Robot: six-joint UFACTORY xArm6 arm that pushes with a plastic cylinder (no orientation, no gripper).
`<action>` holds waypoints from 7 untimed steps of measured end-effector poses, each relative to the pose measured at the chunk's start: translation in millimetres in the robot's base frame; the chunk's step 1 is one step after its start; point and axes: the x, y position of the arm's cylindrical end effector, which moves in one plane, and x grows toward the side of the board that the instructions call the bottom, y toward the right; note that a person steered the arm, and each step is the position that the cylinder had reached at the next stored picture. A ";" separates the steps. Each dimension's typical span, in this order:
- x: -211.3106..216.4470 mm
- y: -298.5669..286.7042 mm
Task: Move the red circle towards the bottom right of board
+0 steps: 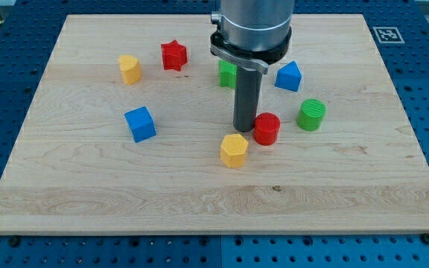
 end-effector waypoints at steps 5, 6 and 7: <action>12.7 61.4; 32.5 80.8; 40.9 99.1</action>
